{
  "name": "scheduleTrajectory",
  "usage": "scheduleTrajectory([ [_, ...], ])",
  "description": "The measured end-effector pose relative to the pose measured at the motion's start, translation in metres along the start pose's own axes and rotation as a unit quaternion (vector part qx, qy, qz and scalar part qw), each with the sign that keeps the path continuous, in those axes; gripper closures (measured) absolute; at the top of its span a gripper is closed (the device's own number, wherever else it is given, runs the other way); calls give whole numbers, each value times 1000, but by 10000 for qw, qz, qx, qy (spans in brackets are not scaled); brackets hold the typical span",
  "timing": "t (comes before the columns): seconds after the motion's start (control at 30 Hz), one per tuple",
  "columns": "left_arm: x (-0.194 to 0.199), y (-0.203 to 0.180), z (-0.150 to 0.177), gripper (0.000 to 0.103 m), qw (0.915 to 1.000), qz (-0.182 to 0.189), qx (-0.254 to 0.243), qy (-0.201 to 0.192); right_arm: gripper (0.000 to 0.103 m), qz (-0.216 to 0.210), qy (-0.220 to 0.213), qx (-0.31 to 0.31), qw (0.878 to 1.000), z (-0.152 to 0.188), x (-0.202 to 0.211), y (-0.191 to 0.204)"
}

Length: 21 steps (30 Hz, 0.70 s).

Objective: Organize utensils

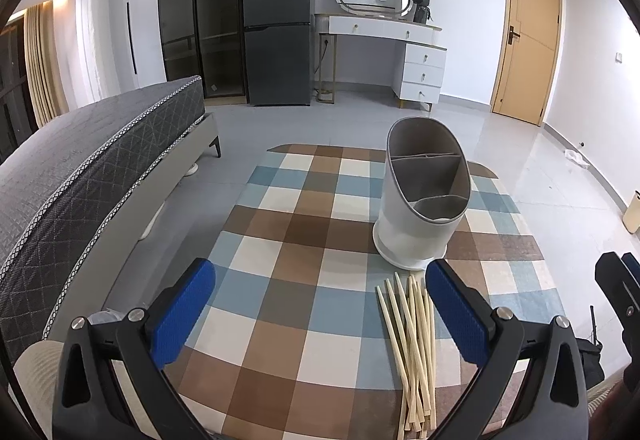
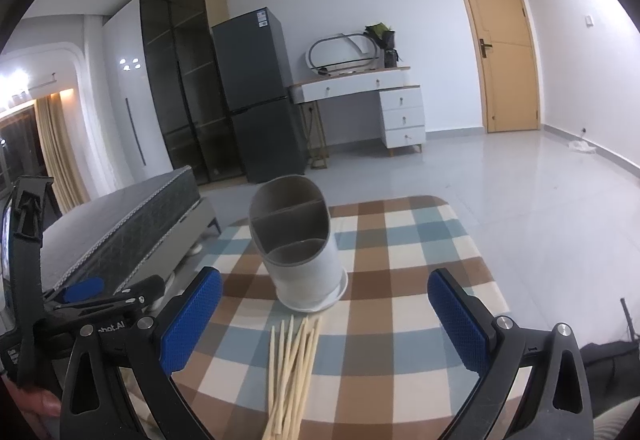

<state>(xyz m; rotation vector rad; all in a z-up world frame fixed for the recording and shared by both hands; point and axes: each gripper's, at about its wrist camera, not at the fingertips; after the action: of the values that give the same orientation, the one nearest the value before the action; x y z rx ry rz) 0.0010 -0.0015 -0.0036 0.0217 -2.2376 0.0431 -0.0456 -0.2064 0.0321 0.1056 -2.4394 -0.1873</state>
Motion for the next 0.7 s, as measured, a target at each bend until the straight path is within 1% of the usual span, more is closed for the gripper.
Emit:
scheduleTrajectory([
  [0.2, 0, 1, 0, 1, 10000, 2, 29, 29, 0, 38, 0, -26, 10000, 0, 0, 0],
  [0.47, 1, 1, -1, 1, 10000, 48, 31, 41, 0, -97, 19, 52, 9999, 1, -1, 1],
  [0.7, 3, -1, 0, 1, 10000, 52, -19, 26, 0, -63, 2, 40, 10000, 1, -1, 1],
])
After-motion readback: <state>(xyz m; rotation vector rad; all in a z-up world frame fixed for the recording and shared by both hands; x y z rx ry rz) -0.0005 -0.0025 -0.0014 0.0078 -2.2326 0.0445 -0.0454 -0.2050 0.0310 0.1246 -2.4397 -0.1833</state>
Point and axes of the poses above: each gripper's, at about its wrist camera, not at the fingertips, and x roughly against the way its jaws point, y to its left, z to its underside, and after that the axes turned 13 degrees about y, right-handed
